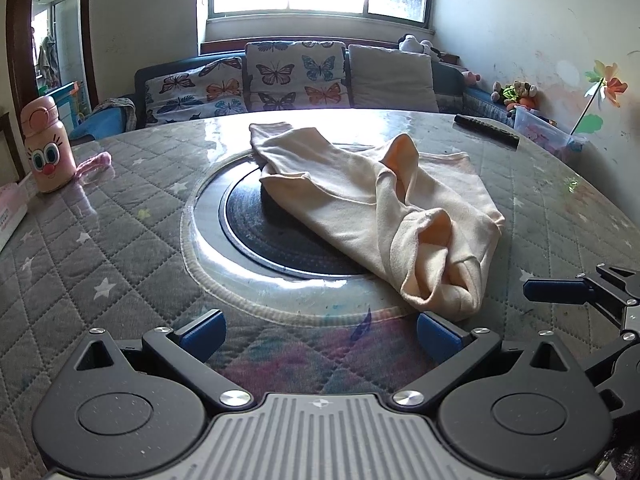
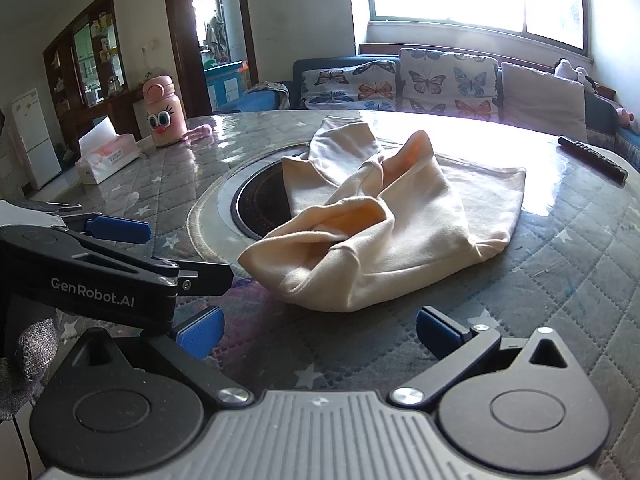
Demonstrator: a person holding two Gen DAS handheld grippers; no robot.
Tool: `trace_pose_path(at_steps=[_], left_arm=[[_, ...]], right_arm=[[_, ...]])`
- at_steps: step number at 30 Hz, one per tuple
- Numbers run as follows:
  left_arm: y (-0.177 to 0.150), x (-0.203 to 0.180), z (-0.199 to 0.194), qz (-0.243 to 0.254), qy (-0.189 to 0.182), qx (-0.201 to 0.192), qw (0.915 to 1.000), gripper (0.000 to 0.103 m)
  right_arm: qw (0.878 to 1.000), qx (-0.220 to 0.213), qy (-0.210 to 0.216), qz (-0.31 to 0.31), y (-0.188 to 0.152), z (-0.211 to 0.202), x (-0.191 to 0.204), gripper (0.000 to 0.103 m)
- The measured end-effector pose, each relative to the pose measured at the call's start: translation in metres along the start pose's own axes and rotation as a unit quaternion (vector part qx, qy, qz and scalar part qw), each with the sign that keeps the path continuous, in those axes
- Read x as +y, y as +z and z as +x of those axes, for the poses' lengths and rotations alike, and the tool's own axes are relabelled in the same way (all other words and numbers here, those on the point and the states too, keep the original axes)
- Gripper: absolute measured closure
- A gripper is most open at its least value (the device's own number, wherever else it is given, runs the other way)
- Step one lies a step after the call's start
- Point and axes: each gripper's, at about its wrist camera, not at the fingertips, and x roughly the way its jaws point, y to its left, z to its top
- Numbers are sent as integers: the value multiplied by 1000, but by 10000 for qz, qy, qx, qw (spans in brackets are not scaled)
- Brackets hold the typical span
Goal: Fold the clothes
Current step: 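Reach both grippers toward the crumpled cream sweatshirt and grasp its edges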
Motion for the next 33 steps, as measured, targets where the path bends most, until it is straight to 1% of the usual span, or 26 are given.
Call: trace_pose_path(at_steps=[11, 17, 19, 22, 27, 29, 30, 33], left_arm=[[12, 1, 8, 142, 32, -103, 9998, 0], [26, -3, 11, 387, 43, -298, 9988, 1], [32, -5, 11, 427, -20, -360, 9984, 1], [41, -9, 14, 547, -118, -403, 9976, 7], [52, -21, 22, 875, -377, -459, 9944, 27], [54, -27, 27, 1021, -473, -458, 9926, 30], [55, -29, 30, 1074, -516, -441, 9919, 36], [59, -31, 40, 1068, -605, -324, 9919, 45]], right_arm=[[10000, -75, -3, -8, 9, -1, -9, 0], [9999, -135, 71, 71, 14, -4, -18, 0], [9997, -184, 115, 151, 17, -7, -24, 0], [9992, -238, 115, 291, 22, -10, -33, 0], [9982, -326, 6, 496, 31, -11, -51, 0], [9978, -343, -74, 570, 36, -9, -60, 0], [9976, -349, -110, 595, 38, -9, -63, 0], [9968, -369, -213, 675, 45, -5, -75, 0]])
